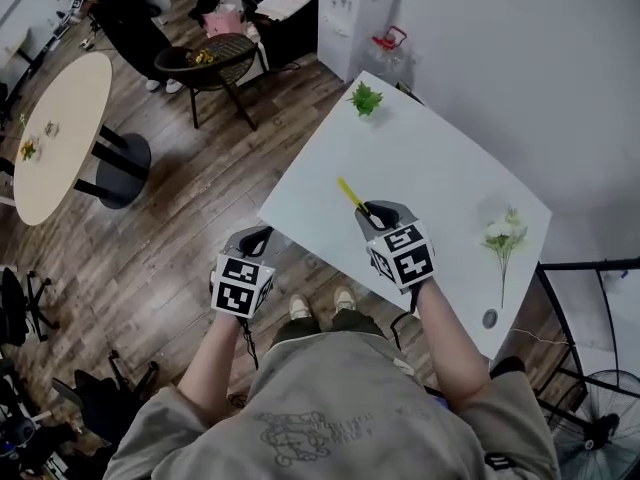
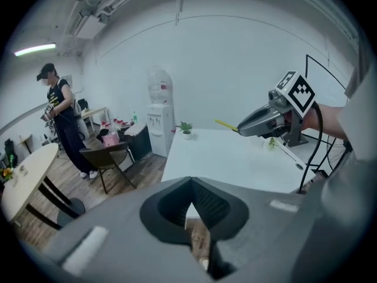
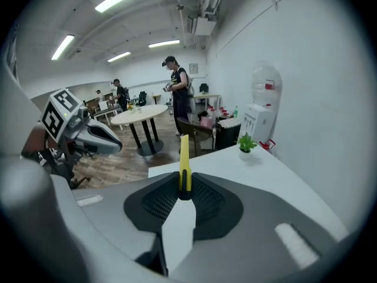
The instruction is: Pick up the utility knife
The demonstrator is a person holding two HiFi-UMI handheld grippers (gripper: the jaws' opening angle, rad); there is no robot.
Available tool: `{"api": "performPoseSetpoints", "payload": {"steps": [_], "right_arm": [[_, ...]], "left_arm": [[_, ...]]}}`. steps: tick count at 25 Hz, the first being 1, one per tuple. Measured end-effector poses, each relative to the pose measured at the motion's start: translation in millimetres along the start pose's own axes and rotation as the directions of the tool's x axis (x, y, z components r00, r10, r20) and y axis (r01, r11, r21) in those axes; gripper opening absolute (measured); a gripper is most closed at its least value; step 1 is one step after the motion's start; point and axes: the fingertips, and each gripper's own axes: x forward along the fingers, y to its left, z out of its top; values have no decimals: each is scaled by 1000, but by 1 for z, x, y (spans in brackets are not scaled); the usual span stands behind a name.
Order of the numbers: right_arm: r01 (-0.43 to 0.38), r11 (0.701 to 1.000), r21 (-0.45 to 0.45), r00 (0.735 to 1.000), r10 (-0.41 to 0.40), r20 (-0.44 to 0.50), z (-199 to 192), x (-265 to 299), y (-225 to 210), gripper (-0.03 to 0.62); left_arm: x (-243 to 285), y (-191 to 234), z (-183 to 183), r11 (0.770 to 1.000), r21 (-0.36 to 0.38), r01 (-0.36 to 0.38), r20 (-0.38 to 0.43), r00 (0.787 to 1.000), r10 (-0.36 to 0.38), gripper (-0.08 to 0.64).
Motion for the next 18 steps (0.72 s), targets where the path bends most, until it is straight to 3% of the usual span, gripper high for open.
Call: {"api": "performPoseSetpoints", "payload": {"steps": [4, 8, 12, 18], "right_arm": [[-4, 999, 45, 991, -2, 134, 46, -34, 5, 92], [5, 999, 34, 966, -14, 259, 89, -74, 18, 92], [31, 999, 13, 925, -34, 380, 124, -117, 27, 92], [53, 998, 38, 853, -65, 519, 149, -187, 41, 92]], "left_arm": [[-24, 5, 44, 998, 61, -22, 91, 996, 17, 0], [-57, 7, 85, 987, 145, -65, 172, 984, 39, 0], [-94, 1, 126, 961, 247, -127, 273, 960, 57, 0], [-148, -20, 170, 955, 265, -131, 418, 909, 9, 0]]}}
